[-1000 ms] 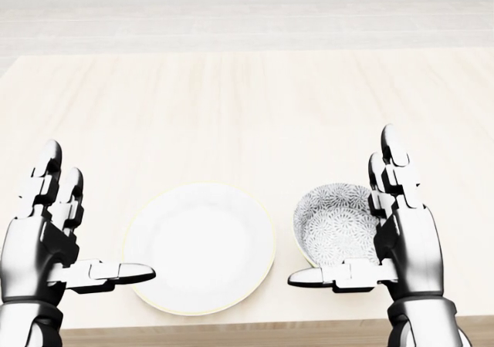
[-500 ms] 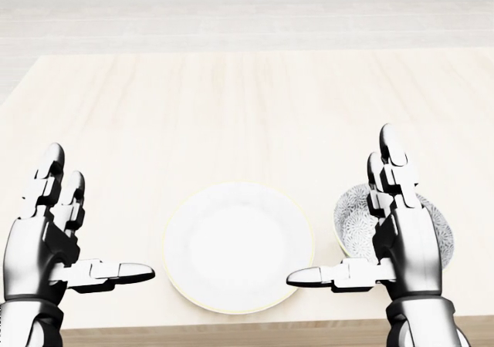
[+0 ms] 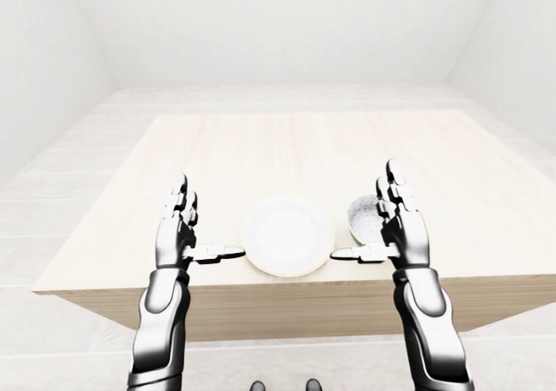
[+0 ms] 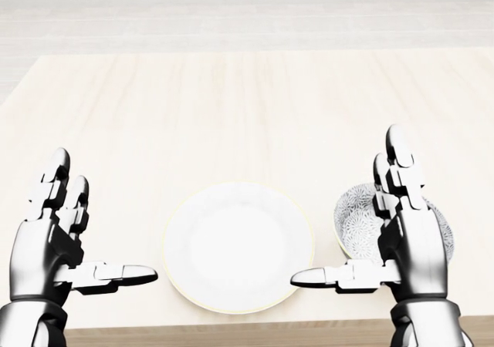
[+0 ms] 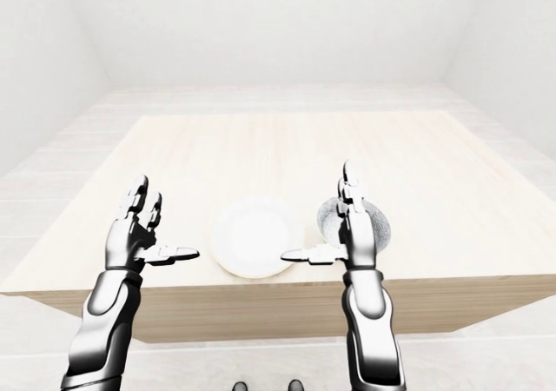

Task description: Put the bowl on the plate.

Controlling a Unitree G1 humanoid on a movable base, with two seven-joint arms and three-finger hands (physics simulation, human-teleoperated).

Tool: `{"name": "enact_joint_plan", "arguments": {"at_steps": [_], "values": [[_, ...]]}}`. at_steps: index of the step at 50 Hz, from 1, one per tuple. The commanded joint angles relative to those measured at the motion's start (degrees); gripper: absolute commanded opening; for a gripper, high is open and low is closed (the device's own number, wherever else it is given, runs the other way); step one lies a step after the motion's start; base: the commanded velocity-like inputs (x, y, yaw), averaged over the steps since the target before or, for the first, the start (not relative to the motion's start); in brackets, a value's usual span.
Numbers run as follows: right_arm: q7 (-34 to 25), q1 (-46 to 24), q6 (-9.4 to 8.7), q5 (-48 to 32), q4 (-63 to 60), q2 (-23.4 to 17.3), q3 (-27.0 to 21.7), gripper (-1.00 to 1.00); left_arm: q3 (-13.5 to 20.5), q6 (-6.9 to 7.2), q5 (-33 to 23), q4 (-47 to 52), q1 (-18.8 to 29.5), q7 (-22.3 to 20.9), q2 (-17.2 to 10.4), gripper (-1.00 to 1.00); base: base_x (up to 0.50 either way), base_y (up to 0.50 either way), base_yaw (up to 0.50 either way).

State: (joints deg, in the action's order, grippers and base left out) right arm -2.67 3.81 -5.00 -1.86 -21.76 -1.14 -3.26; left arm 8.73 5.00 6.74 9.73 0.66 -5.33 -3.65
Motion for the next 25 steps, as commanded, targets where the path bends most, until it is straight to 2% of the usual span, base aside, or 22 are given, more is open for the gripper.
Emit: {"name": "enact_joint_plan", "arguments": {"at_steps": [1,7,15,25], "values": [[0.7,0.6,0.00,-1.6,-1.2,-0.3,-0.3,1.00,0.2,0.00,0.1,2.5,0.2,0.3,-0.5,1.00,0.00,0.00,0.00],[0.6,1.2,0.00,-4.7,-4.7,-1.2,-0.5,1.00,0.1,0.00,-0.7,1.2,-0.3,0.0,-0.3,1.00,0.00,0.00,0.00],[4.3,-0.2,0.00,-15.6,-2.2,-2.2,0.1,1.00,0.3,0.00,-1.5,0.7,0.0,-0.1,-0.5,1.00,0.00,0.00,0.00],[2.8,-4.0,0.00,-23.8,-0.7,-4.4,-2.4,1.00,0.5,0.00,-2.1,0.7,-0.1,-0.3,-0.6,1.00,0.00,0.00,0.00]]}}
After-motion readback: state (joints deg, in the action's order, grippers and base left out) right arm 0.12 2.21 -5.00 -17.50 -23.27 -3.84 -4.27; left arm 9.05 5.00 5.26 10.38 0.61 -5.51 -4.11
